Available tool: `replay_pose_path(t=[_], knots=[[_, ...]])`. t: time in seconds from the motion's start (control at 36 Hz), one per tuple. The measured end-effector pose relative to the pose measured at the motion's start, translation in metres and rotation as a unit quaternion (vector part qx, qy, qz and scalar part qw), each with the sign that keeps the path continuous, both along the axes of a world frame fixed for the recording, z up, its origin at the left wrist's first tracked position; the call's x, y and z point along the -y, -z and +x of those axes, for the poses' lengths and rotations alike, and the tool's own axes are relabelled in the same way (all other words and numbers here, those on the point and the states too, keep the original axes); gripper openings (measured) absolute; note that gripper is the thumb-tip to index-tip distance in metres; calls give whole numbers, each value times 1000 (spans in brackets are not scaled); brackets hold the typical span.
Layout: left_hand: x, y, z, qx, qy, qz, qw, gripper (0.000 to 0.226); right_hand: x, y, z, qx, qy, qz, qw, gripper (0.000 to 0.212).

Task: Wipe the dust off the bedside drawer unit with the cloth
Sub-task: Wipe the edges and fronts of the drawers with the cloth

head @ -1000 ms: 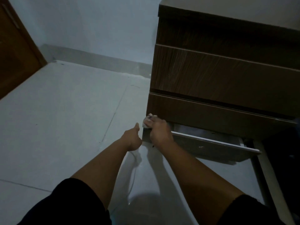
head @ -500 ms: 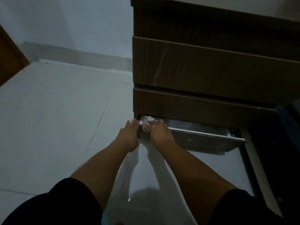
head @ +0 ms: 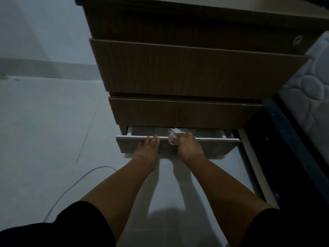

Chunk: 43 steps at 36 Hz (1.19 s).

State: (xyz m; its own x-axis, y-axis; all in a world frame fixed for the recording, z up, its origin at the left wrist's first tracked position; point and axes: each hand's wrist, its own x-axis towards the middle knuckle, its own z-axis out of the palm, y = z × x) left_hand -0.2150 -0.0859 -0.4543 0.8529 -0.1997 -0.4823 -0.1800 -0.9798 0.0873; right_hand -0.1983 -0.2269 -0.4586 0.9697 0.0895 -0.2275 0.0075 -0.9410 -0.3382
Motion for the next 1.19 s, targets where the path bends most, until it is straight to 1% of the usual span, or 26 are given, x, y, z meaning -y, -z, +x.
replay_pose_path(t=[0.08, 0.22, 0.31, 0.42, 0.53, 0.64, 0.75, 0.83, 0.94, 1.03, 1.11, 1.19], knots=[[17, -1, -2, -6, 8, 0, 1000, 81, 21, 1, 1, 2, 45, -17, 999, 35], [46, -3, -2, 1, 31, 7, 999, 79, 55, 0, -3, 10, 59, 0, 998, 36], [62, 1, -3, 6, 45, 5, 999, 78, 74, 1, -5, 5, 79, -7, 997, 36], [77, 9, -6, 8, 35, -1, 999, 78, 101, 1, -7, 14, 103, -3, 995, 37], [82, 10, -5, 12, 22, 0, 1000, 79, 129, 4, -8, 29, 114, -6, 993, 36], [84, 11, -4, 13, 27, 10, 1000, 77, 153, 9, -7, 41, 150, 12, 988, 32], [85, 11, 1, 15, 25, 14, 999, 82, 166, 8, -8, 70, 191, 2, 979, 36], [85, 10, 6, 16, 21, 18, 999, 89, 169, 10, -8, 68, 229, 25, 971, 35], [85, 13, 14, 22, 27, 30, 999, 86, 168, 6, -10, 40, 265, 28, 963, 29], [82, 9, 21, 16, 33, 28, 999, 84, 167, 5, -13, 34, 290, 54, 955, 30], [76, 2, 29, -1, 53, 33, 998, 84, 160, 3, -16, 24, 322, 128, 938, 37], [68, -5, 35, -19, 75, 52, 996, 83, 152, -7, -19, 22, 344, 177, 922, 39]])
